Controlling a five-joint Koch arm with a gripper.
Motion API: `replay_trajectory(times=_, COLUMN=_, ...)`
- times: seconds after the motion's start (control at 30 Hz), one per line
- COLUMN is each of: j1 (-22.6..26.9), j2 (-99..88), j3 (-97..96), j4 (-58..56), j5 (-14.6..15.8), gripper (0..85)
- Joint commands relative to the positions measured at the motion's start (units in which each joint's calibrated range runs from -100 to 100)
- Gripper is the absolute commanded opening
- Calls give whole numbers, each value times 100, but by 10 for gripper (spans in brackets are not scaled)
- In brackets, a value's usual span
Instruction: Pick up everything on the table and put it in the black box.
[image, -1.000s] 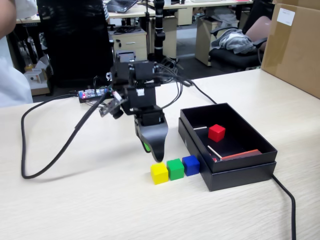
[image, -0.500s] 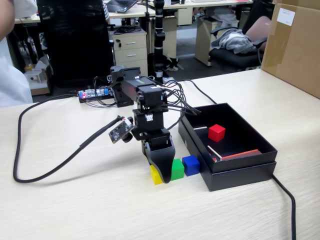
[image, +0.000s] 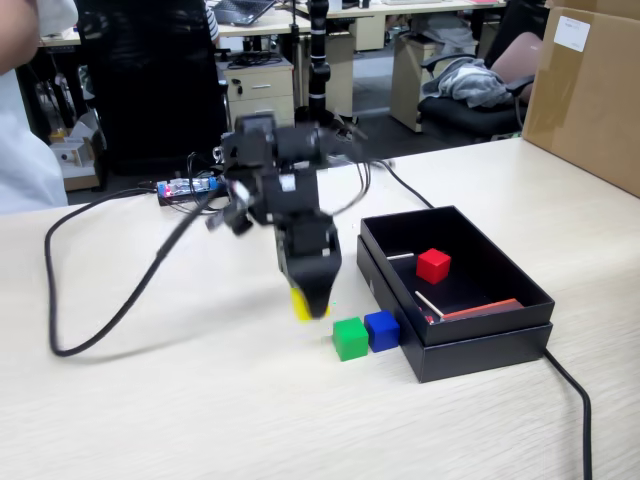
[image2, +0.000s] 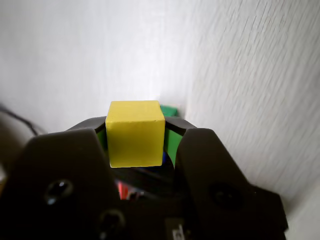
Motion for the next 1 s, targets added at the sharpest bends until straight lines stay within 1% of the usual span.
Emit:
replay_trajectory(times=0.0, j1=313, j2=-1920, j3=44, j4=-197, j5=-10, gripper=57)
replay_trajectory(times=0.1, j1=713, j2=-2505, j3=-165, j4=-197, j5=54, gripper=57)
replay_trajectory(times=0.17, j1=991, j2=-2516, j3=-219, j4=-197, j5=137, gripper=59)
replay_trajectory(times=0.23, j1=1304, j2=-2092, j3=-120, j4=-188, j5=239, gripper=59)
replay_trajectory(times=0.3, j1=1426, j2=-1656, j3=-92, j4=-188, j5=313, gripper=60)
replay_trajectory(times=0.4, j1=1504, j2=-967, j3=-56, j4=-188, j5=420, gripper=64)
replay_trajectory(times=0.57, j1=1548, j2=31, j3=35, j4=-179, j5=479, gripper=65)
replay_trajectory(times=0.9, j1=1563, j2=1052, j3=44, j4=-188, j5=581, gripper=68)
replay_trajectory(times=0.93, j1=1558, j2=1109, j3=25, j4=-188, j5=591, gripper=72)
replay_trajectory(times=0.97, j1=1558, j2=1167, j3=-29, j4=-205, j5=611, gripper=112)
